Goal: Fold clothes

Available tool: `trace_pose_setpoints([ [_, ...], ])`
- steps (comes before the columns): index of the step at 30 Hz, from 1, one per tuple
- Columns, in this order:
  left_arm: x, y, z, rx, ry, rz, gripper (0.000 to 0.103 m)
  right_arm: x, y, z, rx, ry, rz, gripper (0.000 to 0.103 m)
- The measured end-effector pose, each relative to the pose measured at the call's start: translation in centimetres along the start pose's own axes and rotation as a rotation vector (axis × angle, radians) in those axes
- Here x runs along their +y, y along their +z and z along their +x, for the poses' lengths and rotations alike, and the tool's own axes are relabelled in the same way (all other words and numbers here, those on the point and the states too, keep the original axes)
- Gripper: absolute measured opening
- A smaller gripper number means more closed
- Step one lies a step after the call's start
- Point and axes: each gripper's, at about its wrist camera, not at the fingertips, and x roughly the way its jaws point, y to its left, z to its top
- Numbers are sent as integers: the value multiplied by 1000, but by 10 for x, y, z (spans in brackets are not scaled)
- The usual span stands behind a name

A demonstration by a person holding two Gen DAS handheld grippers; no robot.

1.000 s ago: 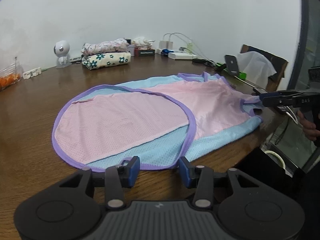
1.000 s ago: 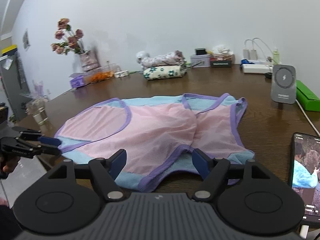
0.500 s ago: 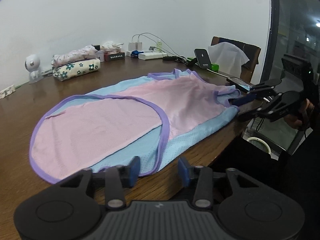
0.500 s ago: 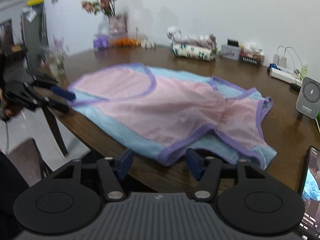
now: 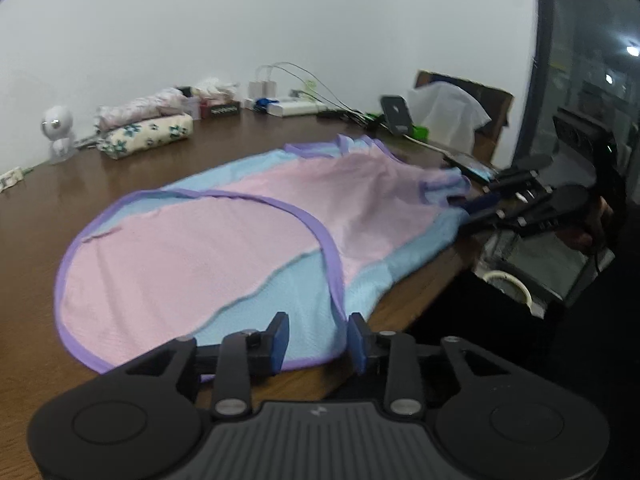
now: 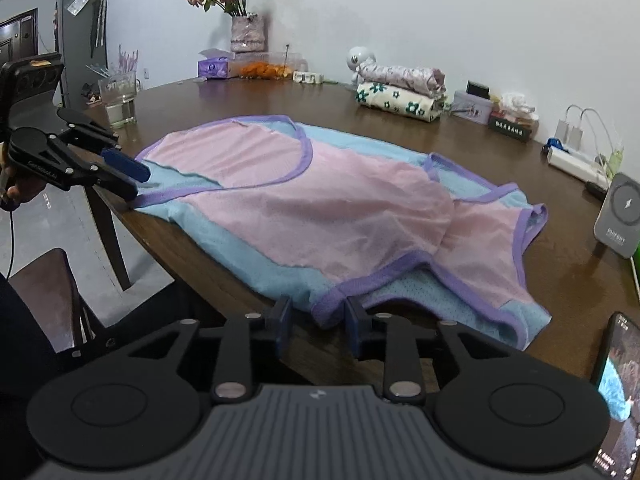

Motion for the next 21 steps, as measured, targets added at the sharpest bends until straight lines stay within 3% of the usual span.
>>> trace_pose_setpoints([
  [5, -8, -3, 6, -8, -10, 39, 29, -5, -1, 1, -12, 5, 34, 11],
  [6, -8, -3, 6, -10, -6, 36, 16, -5, -1, 1, -13, 4, 37, 10],
  [8, -3, -3, 6, -9, -2, 24, 2, -6, 0, 1, -13, 2, 41, 9],
  [11, 4, -2, 3, -27, 2, 21, 1, -11, -1, -1, -25, 10, 60, 5],
  [15, 15, 11, -1, -106, 39, 6, 0, -26, 8, -6, -73, 16, 121, 5],
  [21, 43, 44, 27, -108, 127, -1, 1, -58, 44, 12, -127, -1, 191, 5],
])
